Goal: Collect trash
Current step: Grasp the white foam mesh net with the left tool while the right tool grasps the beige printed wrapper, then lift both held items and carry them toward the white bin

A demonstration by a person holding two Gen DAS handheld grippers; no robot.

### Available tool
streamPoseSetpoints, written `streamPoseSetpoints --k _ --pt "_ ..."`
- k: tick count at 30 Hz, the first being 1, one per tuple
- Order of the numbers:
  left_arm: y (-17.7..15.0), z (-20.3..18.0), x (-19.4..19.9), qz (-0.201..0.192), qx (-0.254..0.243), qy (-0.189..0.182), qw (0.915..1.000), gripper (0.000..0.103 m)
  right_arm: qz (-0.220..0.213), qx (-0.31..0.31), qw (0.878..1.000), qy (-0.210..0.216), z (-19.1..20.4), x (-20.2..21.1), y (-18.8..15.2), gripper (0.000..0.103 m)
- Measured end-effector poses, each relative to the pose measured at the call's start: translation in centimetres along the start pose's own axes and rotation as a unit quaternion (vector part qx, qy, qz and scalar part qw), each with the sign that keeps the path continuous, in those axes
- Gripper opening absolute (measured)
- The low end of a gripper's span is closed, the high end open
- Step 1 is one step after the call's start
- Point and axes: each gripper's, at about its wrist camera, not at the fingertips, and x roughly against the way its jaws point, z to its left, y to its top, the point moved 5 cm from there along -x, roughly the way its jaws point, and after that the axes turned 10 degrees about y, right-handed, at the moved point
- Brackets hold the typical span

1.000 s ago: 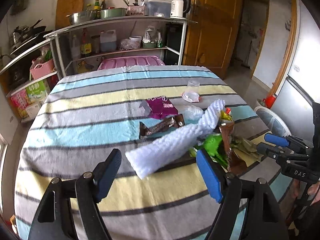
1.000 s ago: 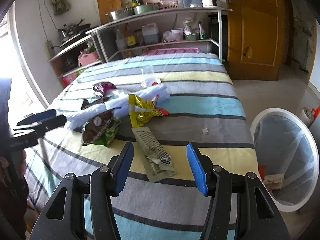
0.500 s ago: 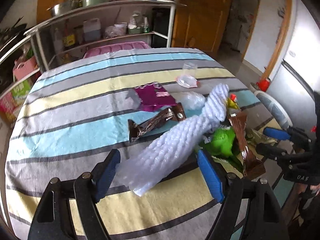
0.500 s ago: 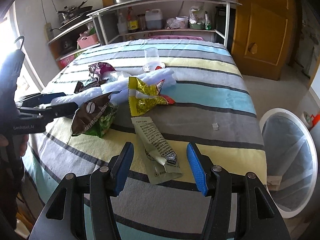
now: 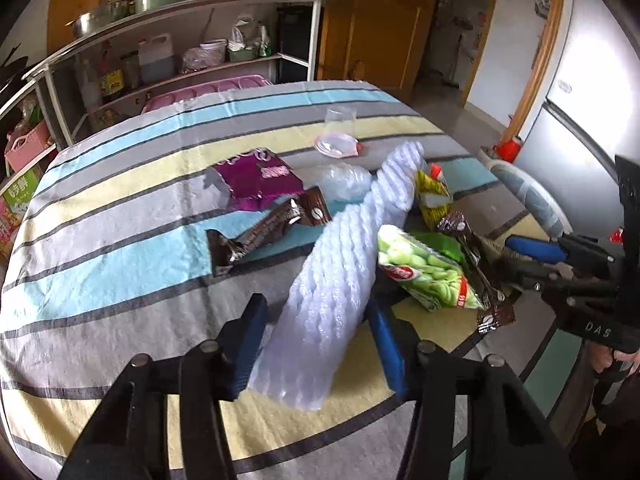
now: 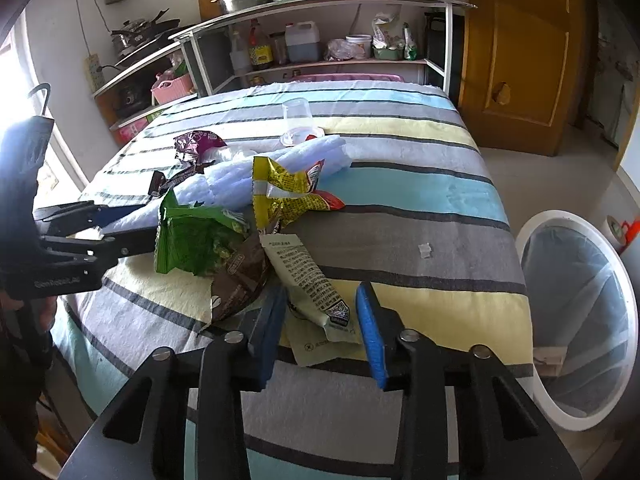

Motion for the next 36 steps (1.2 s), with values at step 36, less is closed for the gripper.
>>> streamPoseSetpoints --k 36 --pt "0.4 -3.0 5.5 -0.055 -0.003 0.02 0.9983 0.031 -0.073 -0.019 0.997 0.004 0.3 4.8 0.1 0.021"
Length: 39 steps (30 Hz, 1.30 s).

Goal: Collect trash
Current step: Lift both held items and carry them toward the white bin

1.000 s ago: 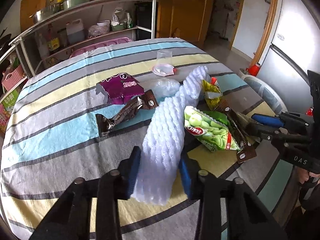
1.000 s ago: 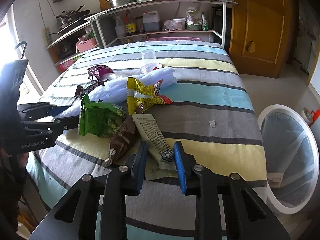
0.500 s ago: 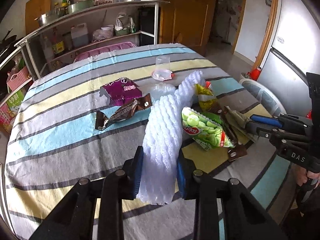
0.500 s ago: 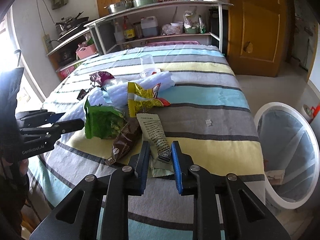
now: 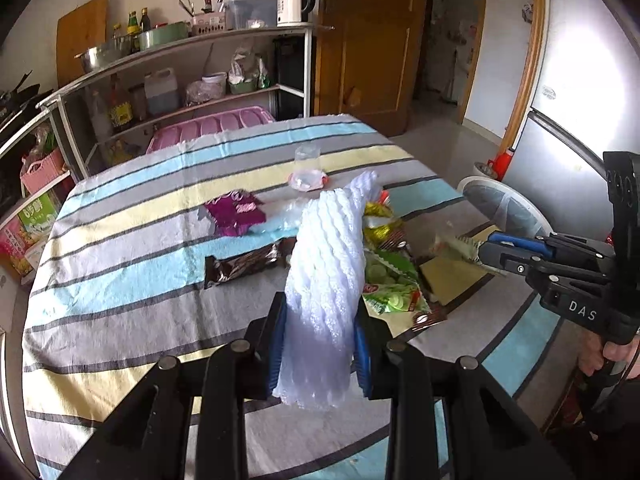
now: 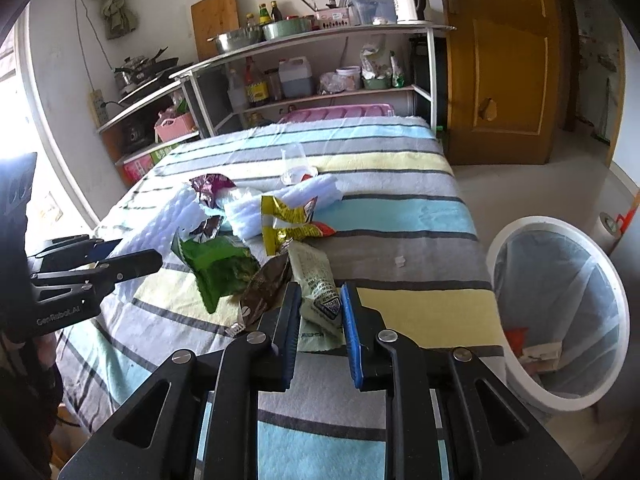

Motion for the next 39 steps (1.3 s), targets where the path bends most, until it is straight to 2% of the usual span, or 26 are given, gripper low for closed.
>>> streamPoseSetpoints --k 13,23,29,39 --pt "1.8 -2.2 1.8 -0.029 -0.001 -0.015 0.9995 0.031 -0.031 -0.017 0.999 -0.003 -1.5 2.5 0.1 0.02" --pt "2.9 -4.5 1.9 -0.033 -0.012 -0.029 0.9989 0.031 -0.058 -0.031 0.998 0.0 -2.7 4.7 0.4 0.02" --pt "4.6 -7.4 2.1 -0.045 -0.033 -0.048 0.9973 0.031 -0.083 -0.038 0.996 -0.018 -4.2 7.2 0.9 0.02" --pt "7.2 -14.2 1.3 -0.051 -0.068 -0.1 0.9914 0.031 -0.119 -0.073 0.988 -0.07 -9.3 11.9 1.0 0.02"
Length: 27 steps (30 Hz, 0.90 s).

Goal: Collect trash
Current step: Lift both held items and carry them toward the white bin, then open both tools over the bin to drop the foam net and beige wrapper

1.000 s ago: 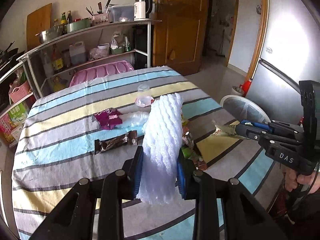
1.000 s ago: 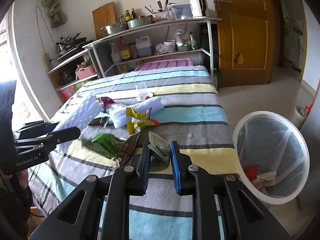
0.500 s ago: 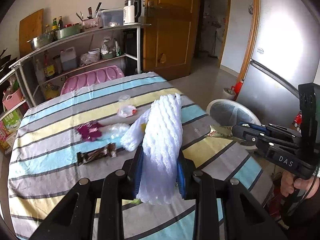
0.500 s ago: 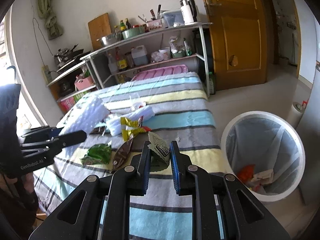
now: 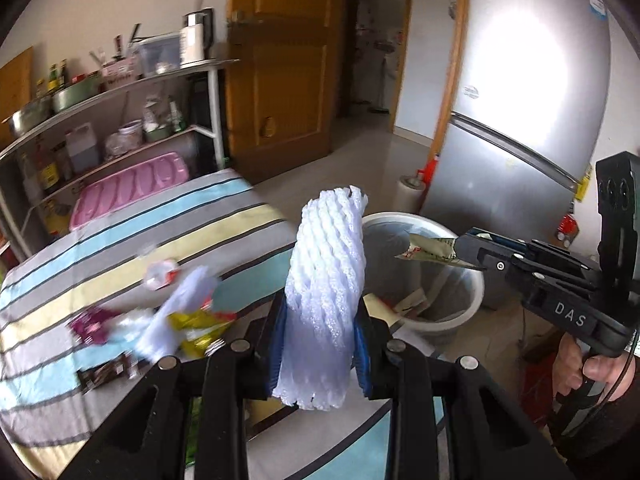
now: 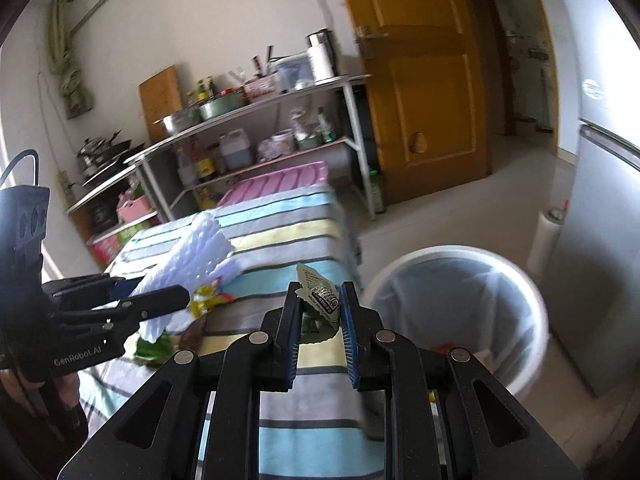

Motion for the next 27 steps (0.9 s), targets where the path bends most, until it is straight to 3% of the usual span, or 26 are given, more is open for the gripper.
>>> streamPoseSetpoints --k 12,27 --pt "2.1 -7.3 -3.8 0.022 -0.031 -0.057 0.9976 0.031 -0.007 -0.039 0.998 -0.054 -6.2 2.2 0.2 0.02" --pt "0.8 -12.7 -8.9 0.077 -0.057 -0.06 0.9936 0.031 0.046 -0.084 0.991 -0.092 -13.4 -0.3 -2.5 0.02"
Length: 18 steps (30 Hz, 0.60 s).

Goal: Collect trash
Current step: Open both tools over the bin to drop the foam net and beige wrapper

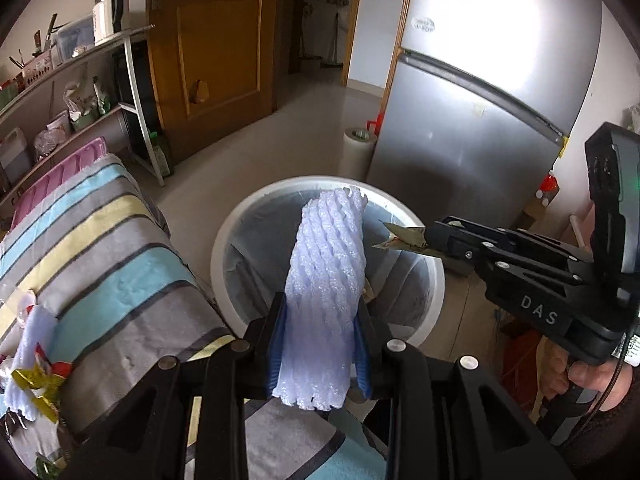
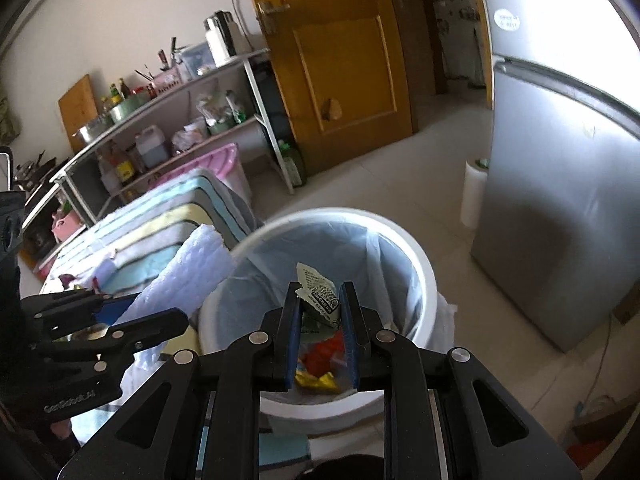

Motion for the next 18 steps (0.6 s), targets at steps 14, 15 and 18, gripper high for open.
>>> streamPoseSetpoints --k 14,15,18 --pt "-0.1 0.2 -1.0 0.01 0.016 -0.001 0.9998 0.055 0.025 -0.012 1.0 -0.012 -1.6 -2.1 -0.6 0.042" --pt "0.0 0.3 -0.9 0.01 0.017 0.0 0.9998 0.056 0.023 -0.013 1.0 -0.013 -1.6 -2.0 -0.6 0.046" --pt "0.0 0.6 -0.6 0.007 0.021 0.004 0.9997 0.058 0.02 -0.012 1.0 -0.016 -1.4 -1.7 -0.6 0.046"
